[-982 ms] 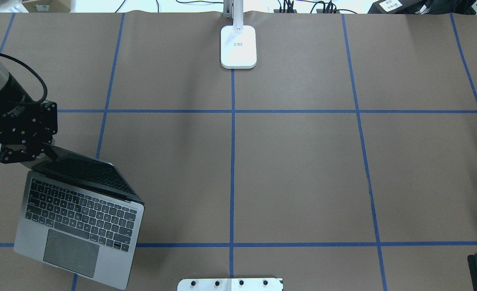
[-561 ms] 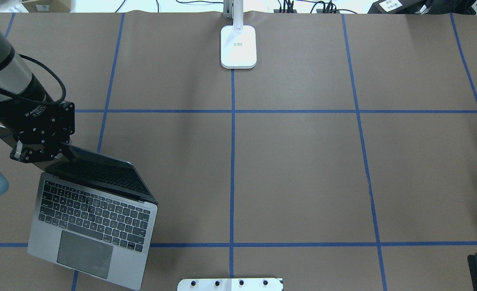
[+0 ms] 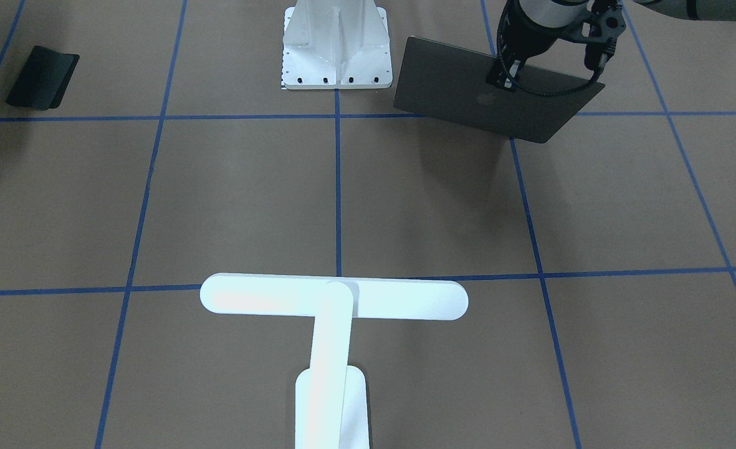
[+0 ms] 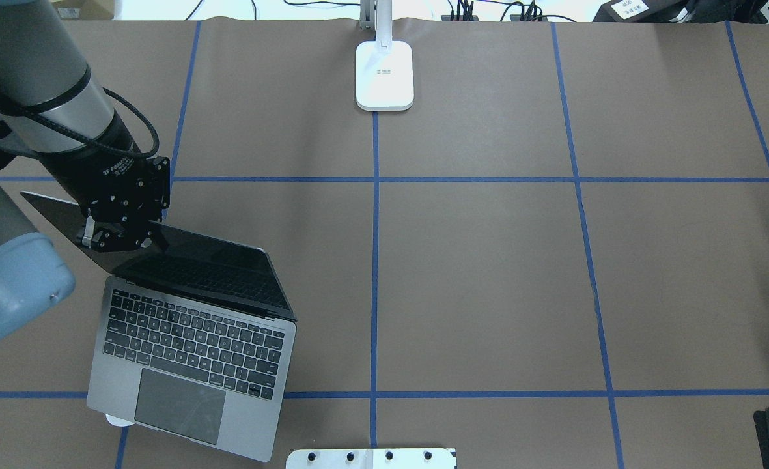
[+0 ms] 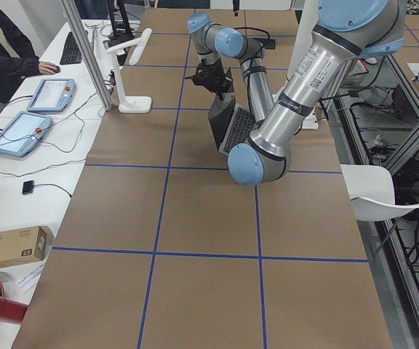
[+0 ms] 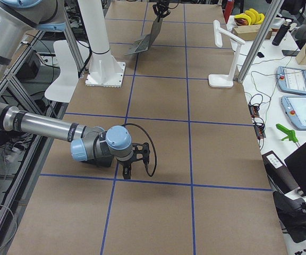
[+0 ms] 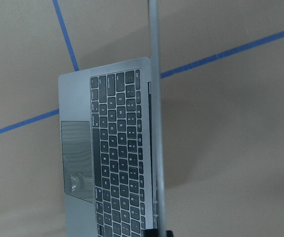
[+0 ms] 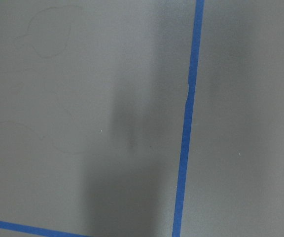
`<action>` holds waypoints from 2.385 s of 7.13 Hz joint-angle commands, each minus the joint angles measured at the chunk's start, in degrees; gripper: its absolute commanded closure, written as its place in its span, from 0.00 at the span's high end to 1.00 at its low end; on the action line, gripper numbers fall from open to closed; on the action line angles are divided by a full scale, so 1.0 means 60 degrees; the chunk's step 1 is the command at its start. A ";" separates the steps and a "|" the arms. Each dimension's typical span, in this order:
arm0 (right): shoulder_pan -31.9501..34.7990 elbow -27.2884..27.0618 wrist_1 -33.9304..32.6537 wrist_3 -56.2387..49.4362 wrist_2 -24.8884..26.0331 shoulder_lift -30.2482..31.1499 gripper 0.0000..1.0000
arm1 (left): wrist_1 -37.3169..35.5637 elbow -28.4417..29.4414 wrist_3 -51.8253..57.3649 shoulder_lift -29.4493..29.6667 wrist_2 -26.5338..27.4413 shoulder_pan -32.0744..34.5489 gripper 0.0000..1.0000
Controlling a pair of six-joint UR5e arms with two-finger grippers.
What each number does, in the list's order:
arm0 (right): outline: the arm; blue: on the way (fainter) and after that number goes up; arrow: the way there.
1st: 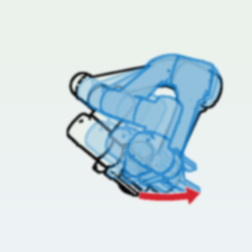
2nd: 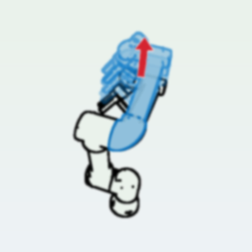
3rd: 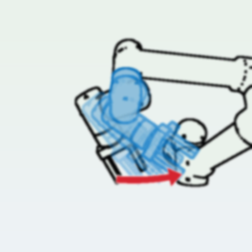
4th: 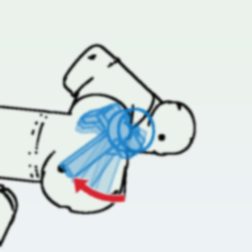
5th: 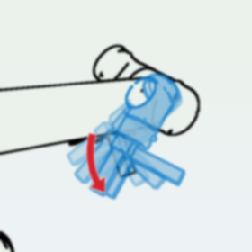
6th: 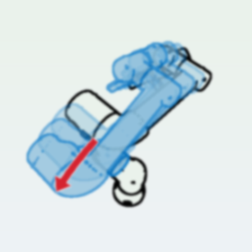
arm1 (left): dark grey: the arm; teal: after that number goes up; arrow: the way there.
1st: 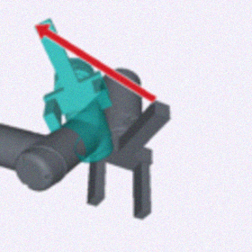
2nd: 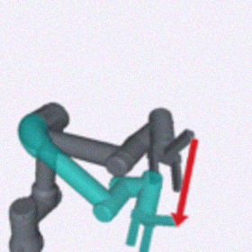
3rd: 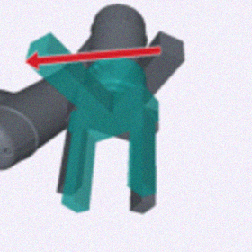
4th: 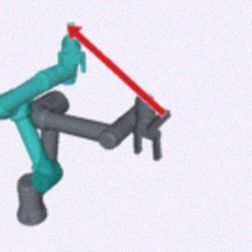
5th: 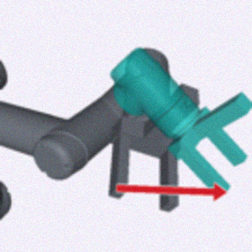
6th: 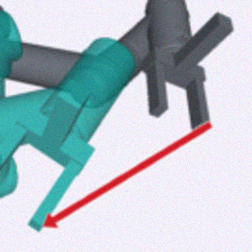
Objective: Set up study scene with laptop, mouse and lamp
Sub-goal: 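Slide the laptop with the left gripper toward the white lamp base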
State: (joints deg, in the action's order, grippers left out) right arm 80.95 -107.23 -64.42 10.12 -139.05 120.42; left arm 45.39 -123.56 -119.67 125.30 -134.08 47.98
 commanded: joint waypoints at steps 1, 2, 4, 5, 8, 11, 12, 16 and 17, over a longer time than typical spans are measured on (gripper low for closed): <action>-0.0014 0.0000 0.0000 0.0042 -0.0013 -0.0002 1.00 | 0.0052 0.0507 -0.0371 0.0529 -0.0007 -0.0174 0.00; -0.0015 0.0000 0.0000 0.0086 -0.0013 -0.0002 1.00 | 0.0284 0.0728 -0.0691 0.0721 -0.0007 -0.0174 0.00; -0.0015 0.0000 -0.0015 0.0086 -0.0013 -0.0002 1.00 | 0.0943 0.1268 -0.1147 0.1014 -0.0007 -0.0204 0.00; -0.0015 0.0000 -0.0029 0.0115 -0.0013 -0.0016 1.00 | 0.1496 0.1533 -0.1482 0.1074 0.0008 -0.0189 0.00; -0.0015 0.0015 -0.0044 0.0144 -0.0027 -0.0002 1.00 | 0.2613 0.2557 -0.2289 0.1497 0.0008 -0.0218 0.00; -0.0015 0.0015 -0.0059 0.0159 -0.0027 -0.0016 1.00 | 0.2848 0.3161 -0.2686 0.2012 0.0037 -0.0218 0.00; -0.0015 0.0015 -0.0059 0.0174 -0.0027 -0.0016 1.00 | 0.3357 0.3408 -0.3006 0.1998 0.0051 -0.0218 0.00; -0.0015 0.0044 -0.0073 0.0159 -0.0057 -0.0016 1.00 | 0.4765 0.4186 -0.3739 0.2086 0.0636 -0.0218 0.00; -0.0015 0.0044 -0.0073 0.0174 -0.0057 -0.0016 1.00 | 0.5146 0.4303 -0.3988 0.2100 0.0899 -0.0218 0.00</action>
State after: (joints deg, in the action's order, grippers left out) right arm 80.86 -107.02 -64.85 11.13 -139.38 120.32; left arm 73.71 -98.65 -141.96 137.79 -130.37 46.67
